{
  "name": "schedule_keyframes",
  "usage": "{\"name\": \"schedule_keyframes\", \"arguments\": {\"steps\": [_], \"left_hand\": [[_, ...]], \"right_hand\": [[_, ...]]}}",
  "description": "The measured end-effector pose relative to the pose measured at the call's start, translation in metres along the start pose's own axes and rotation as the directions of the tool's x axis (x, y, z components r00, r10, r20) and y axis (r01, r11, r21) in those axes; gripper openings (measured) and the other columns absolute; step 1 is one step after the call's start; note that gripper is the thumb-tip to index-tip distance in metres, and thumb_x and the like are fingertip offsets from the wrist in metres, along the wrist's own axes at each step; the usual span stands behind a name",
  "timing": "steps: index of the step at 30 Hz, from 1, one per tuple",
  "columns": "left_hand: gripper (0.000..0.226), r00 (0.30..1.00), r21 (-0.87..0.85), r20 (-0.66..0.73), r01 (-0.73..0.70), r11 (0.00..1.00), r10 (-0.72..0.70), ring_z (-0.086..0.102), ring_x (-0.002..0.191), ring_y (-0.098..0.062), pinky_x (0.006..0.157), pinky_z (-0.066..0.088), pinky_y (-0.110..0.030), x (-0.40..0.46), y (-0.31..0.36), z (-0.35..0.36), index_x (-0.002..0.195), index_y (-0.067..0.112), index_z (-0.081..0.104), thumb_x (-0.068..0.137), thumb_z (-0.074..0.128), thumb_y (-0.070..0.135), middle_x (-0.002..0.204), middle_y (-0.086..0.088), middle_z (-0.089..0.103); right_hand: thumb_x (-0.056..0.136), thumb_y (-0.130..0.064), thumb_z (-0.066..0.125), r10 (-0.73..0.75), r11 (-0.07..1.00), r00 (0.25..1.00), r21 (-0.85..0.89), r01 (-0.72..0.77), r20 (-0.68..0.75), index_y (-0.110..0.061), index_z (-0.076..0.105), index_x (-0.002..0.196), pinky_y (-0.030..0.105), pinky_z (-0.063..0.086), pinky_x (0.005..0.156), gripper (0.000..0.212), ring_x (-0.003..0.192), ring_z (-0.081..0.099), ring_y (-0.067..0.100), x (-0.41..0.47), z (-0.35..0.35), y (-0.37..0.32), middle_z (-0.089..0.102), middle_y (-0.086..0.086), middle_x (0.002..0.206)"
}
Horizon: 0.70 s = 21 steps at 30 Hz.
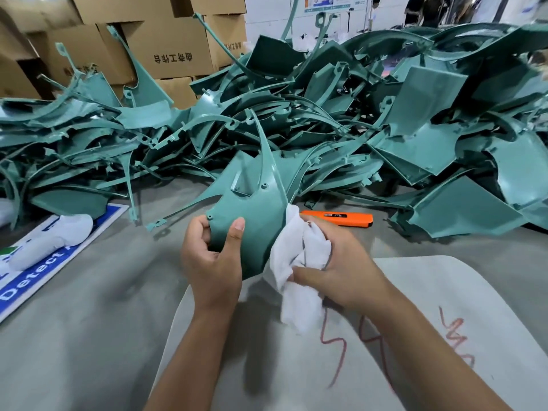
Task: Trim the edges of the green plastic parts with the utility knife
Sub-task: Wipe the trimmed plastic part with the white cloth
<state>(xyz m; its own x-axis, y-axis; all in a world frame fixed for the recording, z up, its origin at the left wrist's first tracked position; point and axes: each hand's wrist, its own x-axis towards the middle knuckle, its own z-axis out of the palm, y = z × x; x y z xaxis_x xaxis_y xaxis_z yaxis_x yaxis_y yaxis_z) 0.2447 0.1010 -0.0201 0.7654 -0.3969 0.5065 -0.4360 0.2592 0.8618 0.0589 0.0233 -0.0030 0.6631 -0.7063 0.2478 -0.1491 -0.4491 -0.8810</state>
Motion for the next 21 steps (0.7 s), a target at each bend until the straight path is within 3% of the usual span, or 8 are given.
{"name": "schedule_keyframes", "arguments": {"steps": [2, 5, 8, 10, 12, 14, 17, 21], "left_hand": [[0.021, 0.999, -0.04, 0.023, 0.039, 0.998, -0.038, 0.059, 0.068, -0.012, 0.063, 0.053, -0.034, -0.001, 0.001, 0.002, 0.085, 0.021, 0.058, 0.087, 0.074, 0.035, 0.075, 0.007, 0.065], [0.016, 0.994, -0.085, 0.106, 0.009, 0.996, 0.0, 0.065, 0.071, -0.012, 0.063, 0.055, -0.028, -0.009, 0.006, 0.004, 0.091, 0.022, 0.061, 0.088, 0.073, 0.032, 0.081, 0.003, 0.072], [0.014, 0.988, -0.099, 0.154, 0.029, 0.995, -0.013, 0.064, 0.072, -0.017, 0.064, 0.056, -0.036, -0.013, 0.009, 0.007, 0.092, 0.021, 0.061, 0.092, 0.069, 0.032, 0.083, 0.001, 0.072], [0.022, 0.992, -0.049, 0.128, -0.007, 0.999, 0.013, 0.055, 0.065, -0.013, 0.06, 0.05, -0.032, -0.012, 0.012, 0.009, 0.084, 0.02, 0.056, 0.093, 0.065, 0.038, 0.073, 0.006, 0.064], [0.028, 0.99, 0.018, 0.118, -0.078, 0.997, 0.075, 0.047, 0.059, -0.007, 0.055, 0.043, -0.023, -0.009, 0.015, 0.009, 0.079, 0.021, 0.05, 0.092, 0.063, 0.042, 0.067, 0.01, 0.057], [0.03, 0.979, 0.076, 0.157, -0.145, 0.986, 0.132, 0.045, 0.057, -0.006, 0.052, 0.04, -0.022, -0.007, 0.016, 0.008, 0.078, 0.021, 0.048, 0.092, 0.062, 0.044, 0.066, 0.01, 0.056], [0.032, 0.946, 0.176, 0.279, -0.218, 0.96, 0.164, 0.054, 0.061, -0.015, 0.055, 0.048, -0.034, -0.01, 0.017, 0.008, 0.084, 0.018, 0.053, 0.091, 0.062, 0.047, 0.072, 0.004, 0.059], [0.035, 0.933, 0.177, 0.309, -0.245, 0.953, 0.182, 0.058, 0.063, -0.023, 0.055, 0.048, -0.043, -0.01, 0.02, 0.006, 0.087, 0.014, 0.055, 0.09, 0.063, 0.048, 0.071, 0.0, 0.061]], "right_hand": [[0.066, -0.039, 0.09, -0.094, 0.991, 0.976, -0.111, 0.074, -0.196, -0.037, 0.058, 0.112, 0.012, 0.044, 0.092, 0.056, 0.103, 0.057, -0.01, 0.003, 0.014, -0.001, 0.061, -0.033, 0.105], [0.072, -0.052, 0.078, -0.076, 0.993, 0.937, -0.112, 0.04, -0.341, -0.019, 0.067, 0.091, 0.038, 0.054, 0.078, 0.04, 0.085, 0.065, 0.018, 0.006, 0.022, 0.004, 0.071, -0.009, 0.086], [0.088, -0.04, 0.074, -0.096, 0.993, 0.913, 0.02, 0.113, -0.397, -0.018, 0.068, 0.076, 0.047, 0.051, 0.068, 0.025, 0.069, 0.062, 0.022, 0.006, 0.023, 0.004, 0.067, -0.005, 0.07], [0.092, -0.035, 0.071, -0.101, 0.985, 0.907, 0.089, 0.15, -0.408, -0.015, 0.063, 0.069, 0.049, 0.048, 0.062, 0.032, 0.063, 0.055, 0.027, 0.005, 0.022, 0.002, 0.06, 0.002, 0.064], [0.094, -0.033, 0.071, -0.099, 0.979, 0.902, 0.121, 0.164, -0.419, -0.007, 0.057, 0.066, 0.046, 0.044, 0.058, 0.041, 0.06, 0.049, 0.029, 0.004, 0.021, -0.002, 0.055, 0.009, 0.062], [0.096, -0.024, 0.073, -0.067, 0.964, 0.895, 0.203, 0.172, -0.44, -0.007, 0.056, 0.063, 0.035, 0.04, 0.055, 0.041, 0.057, 0.044, 0.016, 0.003, 0.02, -0.004, 0.051, 0.004, 0.059], [0.098, -0.006, 0.069, 0.075, 0.926, 0.867, 0.356, 0.123, -0.493, -0.018, 0.054, 0.056, 0.015, 0.034, 0.05, 0.047, 0.05, 0.04, 0.001, 0.007, 0.01, 0.0, 0.049, -0.016, 0.053], [0.1, -0.003, 0.065, 0.118, 0.905, 0.869, 0.412, 0.104, -0.48, -0.024, 0.048, 0.051, 0.014, 0.032, 0.048, 0.056, 0.047, 0.036, 0.001, 0.008, 0.007, 0.0, 0.044, -0.018, 0.05]]}}
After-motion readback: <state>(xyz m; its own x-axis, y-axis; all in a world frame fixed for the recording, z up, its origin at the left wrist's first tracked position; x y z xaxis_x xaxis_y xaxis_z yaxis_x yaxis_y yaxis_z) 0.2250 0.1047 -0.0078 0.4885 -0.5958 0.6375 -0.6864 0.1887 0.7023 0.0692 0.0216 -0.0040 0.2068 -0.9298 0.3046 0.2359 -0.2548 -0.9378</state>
